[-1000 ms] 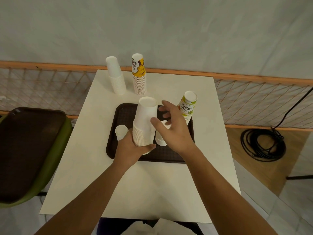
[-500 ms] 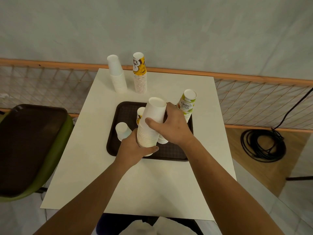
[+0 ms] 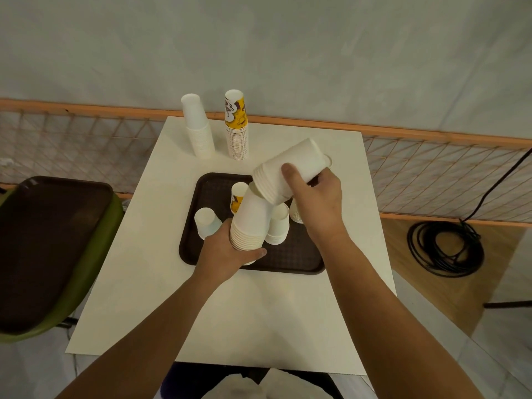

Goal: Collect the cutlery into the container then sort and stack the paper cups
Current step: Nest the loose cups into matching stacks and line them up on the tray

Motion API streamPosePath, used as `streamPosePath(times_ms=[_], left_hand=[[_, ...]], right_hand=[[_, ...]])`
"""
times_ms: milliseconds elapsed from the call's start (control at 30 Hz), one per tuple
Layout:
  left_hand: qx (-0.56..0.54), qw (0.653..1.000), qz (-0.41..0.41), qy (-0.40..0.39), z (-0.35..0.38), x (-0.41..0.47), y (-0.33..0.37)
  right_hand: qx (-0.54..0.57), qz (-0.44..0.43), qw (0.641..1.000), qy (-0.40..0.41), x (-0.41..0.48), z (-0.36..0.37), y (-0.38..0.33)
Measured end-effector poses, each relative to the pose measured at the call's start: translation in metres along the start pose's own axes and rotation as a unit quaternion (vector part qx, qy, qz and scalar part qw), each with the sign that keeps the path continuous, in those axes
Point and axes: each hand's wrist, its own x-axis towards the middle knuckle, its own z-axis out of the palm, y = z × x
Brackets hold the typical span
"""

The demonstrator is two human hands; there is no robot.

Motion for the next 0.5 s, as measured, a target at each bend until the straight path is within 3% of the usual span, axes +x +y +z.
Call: streamPosePath(times_ms=[133,233,367,500], left_hand=[[-0.041,0.999,0.002,0.012,0.000,0.001,0.000],[-0.058,0.998,-0.008,0.024,-0.001,0.002,-0.003],[-0.064,0.997,-0.011,0.032,0.000,0.002,-0.007],[-0.066,0.997,-0.013,0.032,0.001,0.002,-0.010]], right_hand=[[0.209,0.094,0.973,0.038,0.007,-0.011,0.009],[0.233,0.118,0.961,0.088,0.008,-0.019,0.026],[0.084,0.097,0.985,0.115,0.006,-0.021,0.055],[-0.101,0.050,0.991,0.078,0.005,-0.011,0.075]])
